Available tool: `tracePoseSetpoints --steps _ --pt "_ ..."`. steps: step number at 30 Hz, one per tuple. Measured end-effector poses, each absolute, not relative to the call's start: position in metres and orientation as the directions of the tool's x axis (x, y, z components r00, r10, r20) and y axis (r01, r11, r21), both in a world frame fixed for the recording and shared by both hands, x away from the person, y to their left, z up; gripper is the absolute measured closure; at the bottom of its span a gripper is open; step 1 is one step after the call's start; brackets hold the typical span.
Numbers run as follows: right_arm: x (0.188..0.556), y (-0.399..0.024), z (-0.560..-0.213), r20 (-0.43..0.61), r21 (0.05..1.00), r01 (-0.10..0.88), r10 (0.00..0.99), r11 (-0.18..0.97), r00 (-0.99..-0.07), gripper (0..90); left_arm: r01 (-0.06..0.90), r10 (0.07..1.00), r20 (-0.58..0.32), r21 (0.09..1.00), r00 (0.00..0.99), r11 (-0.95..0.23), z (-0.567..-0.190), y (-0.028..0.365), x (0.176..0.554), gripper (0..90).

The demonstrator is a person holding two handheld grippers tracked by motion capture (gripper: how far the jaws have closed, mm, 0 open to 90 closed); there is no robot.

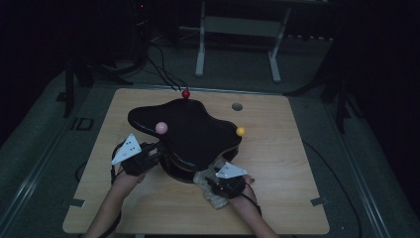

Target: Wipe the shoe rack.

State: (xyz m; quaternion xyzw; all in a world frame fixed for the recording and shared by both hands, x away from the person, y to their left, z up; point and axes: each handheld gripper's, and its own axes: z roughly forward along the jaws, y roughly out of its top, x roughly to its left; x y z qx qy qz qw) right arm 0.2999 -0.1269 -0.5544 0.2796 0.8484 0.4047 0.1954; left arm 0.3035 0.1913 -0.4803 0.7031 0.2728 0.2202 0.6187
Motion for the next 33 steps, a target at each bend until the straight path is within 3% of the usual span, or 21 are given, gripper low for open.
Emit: tracePoseSetpoints --steps 5,9,13,19,24,33 --pt "0.317 -0.163 -0.555 -0.026 0.787 0.427 0.714 0.446 -0.699 65.0 0.109 0.652 -0.031 0.991 0.757 -0.079 -0.481 0.191 0.304 74.0" --pt "0.322 -0.17 -0.546 -0.052 0.788 0.428 0.74 0.443 -0.67 68.1 0.11 0.653 -0.033 0.991 0.757 -0.078 -0.481 0.191 0.304 74.0" --pt "0.332 -0.173 -0.532 -0.061 0.827 0.405 0.778 0.39 -0.625 66.7 0.106 0.655 -0.025 0.991 0.755 -0.084 -0.481 0.191 0.304 73.9" --pt "0.354 -0.168 -0.545 -0.019 0.807 0.477 0.822 0.348 -0.568 52.9 0.101 0.657 -0.013 0.99 0.754 -0.096 -0.48 0.19 0.303 73.9" --pt "0.354 -0.167 -0.553 0.077 0.806 0.521 0.821 0.282 -0.565 52.6 0.105 0.654 -0.021 0.99 0.756 -0.09 -0.481 0.19 0.304 73.9" --pt "0.329 -0.15 -0.554 0.073 0.814 0.493 0.787 0.308 -0.612 53.1 0.111 0.655 -0.037 0.991 0.755 -0.073 -0.482 0.19 0.304 73.9"
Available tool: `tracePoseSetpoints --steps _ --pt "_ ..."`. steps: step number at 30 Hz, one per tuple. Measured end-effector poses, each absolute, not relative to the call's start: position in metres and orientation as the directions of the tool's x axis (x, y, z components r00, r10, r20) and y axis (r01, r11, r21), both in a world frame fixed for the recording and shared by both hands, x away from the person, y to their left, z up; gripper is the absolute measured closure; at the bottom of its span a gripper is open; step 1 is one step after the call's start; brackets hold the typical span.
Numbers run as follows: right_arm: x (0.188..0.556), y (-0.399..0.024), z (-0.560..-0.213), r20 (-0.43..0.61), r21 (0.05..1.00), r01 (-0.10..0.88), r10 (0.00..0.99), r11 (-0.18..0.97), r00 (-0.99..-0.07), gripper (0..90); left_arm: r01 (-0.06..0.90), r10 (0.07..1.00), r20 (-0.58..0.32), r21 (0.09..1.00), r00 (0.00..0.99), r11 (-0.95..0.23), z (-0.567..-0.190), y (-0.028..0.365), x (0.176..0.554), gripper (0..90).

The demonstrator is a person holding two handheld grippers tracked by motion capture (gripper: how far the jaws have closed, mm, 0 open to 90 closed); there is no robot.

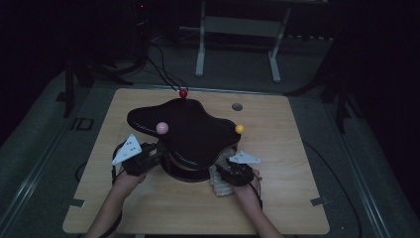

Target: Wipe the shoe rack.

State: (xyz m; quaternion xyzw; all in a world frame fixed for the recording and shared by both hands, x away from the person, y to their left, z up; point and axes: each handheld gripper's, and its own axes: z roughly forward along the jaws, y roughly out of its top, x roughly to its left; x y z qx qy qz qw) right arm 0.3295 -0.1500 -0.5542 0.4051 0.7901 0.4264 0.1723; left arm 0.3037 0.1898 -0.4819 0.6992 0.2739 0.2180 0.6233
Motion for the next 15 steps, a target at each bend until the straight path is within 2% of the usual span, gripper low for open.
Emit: tracePoseSetpoints --steps 7,12,15 --pt "0.311 -0.125 -0.554 0.086 0.82 0.449 0.697 0.356 -0.712 52.3 0.108 0.656 -0.032 0.991 0.754 -0.076 -0.482 0.19 0.303 73.8" --pt "0.298 -0.091 -0.555 0.03 0.824 0.392 0.658 0.41 -0.753 50.7 0.112 0.657 -0.036 0.991 0.753 -0.074 -0.482 0.19 0.303 73.8" --pt "0.295 -0.072 -0.555 0.032 0.826 0.375 0.629 0.421 -0.777 50.1 0.111 0.658 -0.033 0.991 0.753 -0.077 -0.481 0.19 0.303 73.8"
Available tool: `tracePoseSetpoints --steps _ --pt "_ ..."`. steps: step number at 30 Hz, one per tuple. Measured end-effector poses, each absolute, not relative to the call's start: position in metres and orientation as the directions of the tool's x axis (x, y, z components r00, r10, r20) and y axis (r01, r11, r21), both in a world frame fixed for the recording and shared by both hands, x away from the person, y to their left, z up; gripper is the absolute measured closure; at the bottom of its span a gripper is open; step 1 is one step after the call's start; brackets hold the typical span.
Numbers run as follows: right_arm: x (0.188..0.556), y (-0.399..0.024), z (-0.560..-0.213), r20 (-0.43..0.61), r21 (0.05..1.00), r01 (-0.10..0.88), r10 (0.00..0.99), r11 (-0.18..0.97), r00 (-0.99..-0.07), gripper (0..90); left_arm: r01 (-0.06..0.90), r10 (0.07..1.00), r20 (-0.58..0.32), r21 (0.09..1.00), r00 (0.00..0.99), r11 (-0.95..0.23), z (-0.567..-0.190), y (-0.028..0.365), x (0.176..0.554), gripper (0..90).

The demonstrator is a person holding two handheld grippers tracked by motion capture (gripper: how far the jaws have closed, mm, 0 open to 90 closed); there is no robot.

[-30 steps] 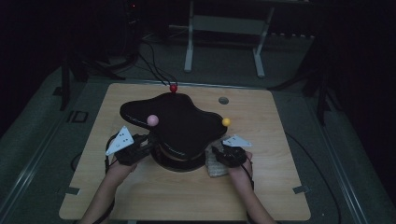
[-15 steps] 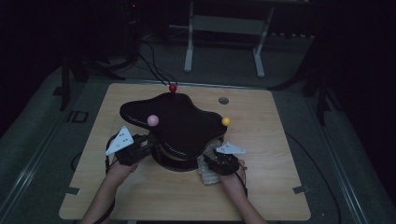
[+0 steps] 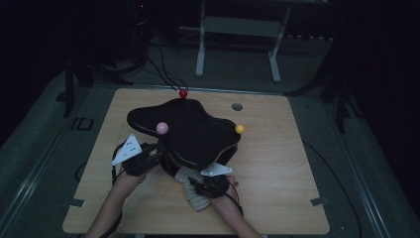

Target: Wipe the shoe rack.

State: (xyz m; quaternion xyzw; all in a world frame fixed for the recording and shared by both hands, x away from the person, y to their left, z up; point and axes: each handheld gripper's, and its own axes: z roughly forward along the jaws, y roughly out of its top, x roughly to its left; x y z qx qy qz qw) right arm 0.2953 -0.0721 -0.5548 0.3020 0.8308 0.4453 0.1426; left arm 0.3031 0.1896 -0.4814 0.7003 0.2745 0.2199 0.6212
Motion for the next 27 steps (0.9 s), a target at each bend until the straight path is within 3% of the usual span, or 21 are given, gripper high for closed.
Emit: tracePoseSetpoints --steps 5,11,13,14,15,19,27 --pt "0.292 -0.042 -0.554 -0.07 0.802 0.302 0.584 0.515 -0.809 46.8 0.111 0.66 -0.032 0.991 0.751 -0.078 -0.481 0.189 0.303 73.8" --pt "0.297 -0.024 -0.554 -0.112 0.787 0.285 0.581 0.547 -0.806 43.2 0.118 0.657 -0.047 0.991 0.752 -0.065 -0.482 0.19 0.303 73.8" --pt "0.299 -0.027 -0.555 -0.168 0.775 0.243 0.56 0.584 -0.811 43.9 0.113 0.659 -0.035 0.991 0.751 -0.077 -0.481 0.19 0.303 73.8" --pt "0.296 -0.026 -0.556 -0.129 0.79 0.267 0.576 0.551 -0.807 44.6 0.114 0.659 -0.035 0.991 0.752 -0.076 -0.481 0.19 0.303 73.8" --pt "0.299 -0.029 -0.556 -0.174 0.774 0.235 0.555 0.587 -0.814 44.9 0.11 0.659 -0.03 0.991 0.752 -0.081 -0.481 0.19 0.303 73.8" --pt "0.298 -0.037 -0.555 -0.19 0.758 0.226 0.538 0.612 -0.821 45.6 0.11 0.661 -0.031 0.991 0.75 -0.078 -0.481 0.19 0.303 73.8" --pt "0.294 -0.068 -0.554 -0.152 0.768 0.246 0.542 0.591 -0.827 45.7 0.113 0.654 -0.043 0.991 0.755 -0.065 -0.483 0.191 0.304 73.8"
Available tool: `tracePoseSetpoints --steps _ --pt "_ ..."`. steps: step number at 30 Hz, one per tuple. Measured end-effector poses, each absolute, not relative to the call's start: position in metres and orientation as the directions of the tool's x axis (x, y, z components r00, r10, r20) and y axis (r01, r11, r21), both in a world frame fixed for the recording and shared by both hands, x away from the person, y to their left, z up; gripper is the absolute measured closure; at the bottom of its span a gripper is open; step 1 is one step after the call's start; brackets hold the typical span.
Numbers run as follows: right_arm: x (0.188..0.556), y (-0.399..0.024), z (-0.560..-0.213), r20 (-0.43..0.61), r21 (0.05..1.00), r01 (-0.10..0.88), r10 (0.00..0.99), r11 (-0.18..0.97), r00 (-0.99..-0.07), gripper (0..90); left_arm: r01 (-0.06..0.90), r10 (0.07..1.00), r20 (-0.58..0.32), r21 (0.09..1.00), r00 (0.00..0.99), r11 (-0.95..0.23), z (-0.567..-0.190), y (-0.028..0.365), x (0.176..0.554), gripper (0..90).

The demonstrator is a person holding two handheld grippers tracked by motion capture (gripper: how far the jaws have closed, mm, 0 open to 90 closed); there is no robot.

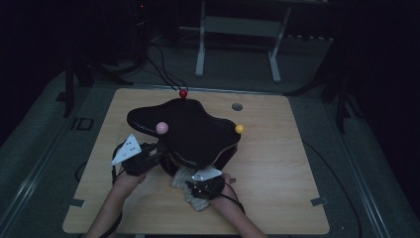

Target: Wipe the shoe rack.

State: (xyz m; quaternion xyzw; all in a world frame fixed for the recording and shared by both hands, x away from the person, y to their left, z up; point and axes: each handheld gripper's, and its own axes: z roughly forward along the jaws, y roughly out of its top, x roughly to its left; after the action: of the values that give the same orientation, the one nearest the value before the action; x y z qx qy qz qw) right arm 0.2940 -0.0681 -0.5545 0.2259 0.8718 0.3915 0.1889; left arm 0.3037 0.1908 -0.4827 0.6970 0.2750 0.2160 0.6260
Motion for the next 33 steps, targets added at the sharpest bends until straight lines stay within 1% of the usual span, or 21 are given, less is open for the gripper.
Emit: tracePoseSetpoints --steps 3,5,8,10,11,14,18,21,23,28,30,32,33 --pt "0.295 -0.083 -0.555 -0.147 0.773 0.252 0.551 0.582 -0.821 46.2 0.112 0.655 -0.041 0.991 0.755 -0.067 -0.482 0.191 0.304 73.8" --pt "0.298 -0.095 -0.554 -0.14 0.774 0.261 0.558 0.577 -0.818 48.7 0.113 0.653 -0.042 0.991 0.756 -0.066 -0.483 0.191 0.304 73.8" --pt "0.3 -0.109 -0.553 -0.112 0.783 0.286 0.578 0.552 -0.809 56.0 0.112 0.653 -0.045 0.992 0.756 -0.06 -0.483 0.191 0.304 73.8" --pt "0.3 -0.118 -0.553 -0.114 0.784 0.295 0.595 0.545 -0.796 63.6 0.112 0.653 -0.045 0.992 0.756 -0.061 -0.483 0.191 0.304 73.8" --pt "0.299 -0.124 -0.552 -0.114 0.783 0.304 0.607 0.542 -0.787 64.5 0.112 0.652 -0.046 0.992 0.757 -0.06 -0.483 0.191 0.304 73.8" --pt "0.304 -0.138 -0.554 -0.11 0.779 0.34 0.648 0.527 -0.754 65.4 0.109 0.654 -0.036 0.991 0.755 -0.071 -0.483 0.19 0.304 73.8" --pt "0.316 -0.162 -0.553 -0.07 0.784 0.423 0.742 0.454 -0.667 67.2 0.112 0.653 -0.041 0.992 0.757 -0.067 -0.483 0.19 0.304 73.8" --pt "0.319 -0.171 -0.549 -0.061 0.797 0.428 0.763 0.425 -0.643 67.5 0.115 0.648 -0.049 0.992 0.76 -0.06 -0.483 0.191 0.305 73.8" --pt "0.324 -0.175 -0.541 -0.072 0.817 0.414 0.784 0.401 -0.616 67.4 0.114 0.644 -0.053 0.992 0.763 -0.053 -0.484 0.191 0.305 73.8" --pt "0.343 -0.172 -0.531 -0.056 0.843 0.411 0.816 0.348 -0.576 66.9 0.112 0.647 -0.046 0.992 0.761 -0.061 -0.484 0.191 0.305 73.8" --pt "0.353 -0.167 -0.537 -0.057 0.83 0.435 0.829 0.349 -0.556 66.3 0.112 0.647 -0.045 0.992 0.761 -0.063 -0.483 0.191 0.305 73.8" --pt "0.361 -0.164 -0.549 -0.026 0.804 0.486 0.837 0.342 -0.546 66.1 0.111 0.649 -0.045 0.992 0.76 -0.061 -0.484 0.19 0.304 73.8" --pt "0.361 -0.165 -0.552 0.001 0.814 0.489 0.842 0.312 -0.539 66.2 0.111 0.65 -0.044 0.992 0.758 -0.062 -0.484 0.19 0.304 73.8"
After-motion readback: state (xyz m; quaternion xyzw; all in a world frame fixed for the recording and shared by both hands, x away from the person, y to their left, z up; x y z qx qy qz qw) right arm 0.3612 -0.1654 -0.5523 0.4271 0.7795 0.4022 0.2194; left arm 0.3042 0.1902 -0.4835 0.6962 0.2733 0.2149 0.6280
